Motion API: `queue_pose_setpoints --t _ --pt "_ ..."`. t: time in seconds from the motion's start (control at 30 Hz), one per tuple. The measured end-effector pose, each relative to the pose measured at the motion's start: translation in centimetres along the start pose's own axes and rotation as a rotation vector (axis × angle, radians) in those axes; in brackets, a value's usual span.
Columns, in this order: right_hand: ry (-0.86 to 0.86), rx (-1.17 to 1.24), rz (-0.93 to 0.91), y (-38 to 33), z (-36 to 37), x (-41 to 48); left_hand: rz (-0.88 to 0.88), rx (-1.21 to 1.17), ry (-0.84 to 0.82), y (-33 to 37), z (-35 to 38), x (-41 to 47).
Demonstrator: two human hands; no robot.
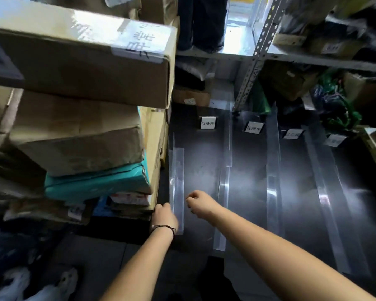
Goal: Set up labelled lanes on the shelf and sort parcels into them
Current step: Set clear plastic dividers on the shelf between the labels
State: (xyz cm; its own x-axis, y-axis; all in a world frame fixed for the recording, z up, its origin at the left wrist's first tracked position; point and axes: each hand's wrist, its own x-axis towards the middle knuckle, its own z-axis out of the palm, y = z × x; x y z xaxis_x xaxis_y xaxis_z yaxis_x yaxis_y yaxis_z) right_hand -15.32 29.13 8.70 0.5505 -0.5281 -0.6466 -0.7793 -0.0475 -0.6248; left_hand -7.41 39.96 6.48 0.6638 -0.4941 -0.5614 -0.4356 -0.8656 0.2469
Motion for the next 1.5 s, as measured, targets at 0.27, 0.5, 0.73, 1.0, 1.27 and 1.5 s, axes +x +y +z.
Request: queue_pose_setpoints --t 0.27,0.5,0.73,1.0,1.27,1.5 --pt "-0.024 0.160 0.085 -0.2 5.6 -1.1 0.071 0.095 0.010 -2.1 2.4 -3.1" --pt "0.090 -0.008 0.106 -0.4 6.5 -1.7 0.179 -0.019 -0.128 -4.2 2.8 -4.7" --pt "0.152 0.199 0.128 0.0 5.0 -0.5 0.234 -0.207 -0.165 -4.6 1.3 -4.4" --pt "0.058 0.503 0.045 0.1 4.5 -1.6 0.167 -0.205 -0.085 -4.6 0.1 -3.6" --pt "0.046 0.455 0.014 -1.6 1.1 -1.3 0.132 -0.074 -0.161 -4.3 -0.9 -2.2" --pt "0.032 0.423 -0.036 -3.9 -2.7 4.4 0.084 -0.077 -0.117 -0.4 -1.7 0.3"
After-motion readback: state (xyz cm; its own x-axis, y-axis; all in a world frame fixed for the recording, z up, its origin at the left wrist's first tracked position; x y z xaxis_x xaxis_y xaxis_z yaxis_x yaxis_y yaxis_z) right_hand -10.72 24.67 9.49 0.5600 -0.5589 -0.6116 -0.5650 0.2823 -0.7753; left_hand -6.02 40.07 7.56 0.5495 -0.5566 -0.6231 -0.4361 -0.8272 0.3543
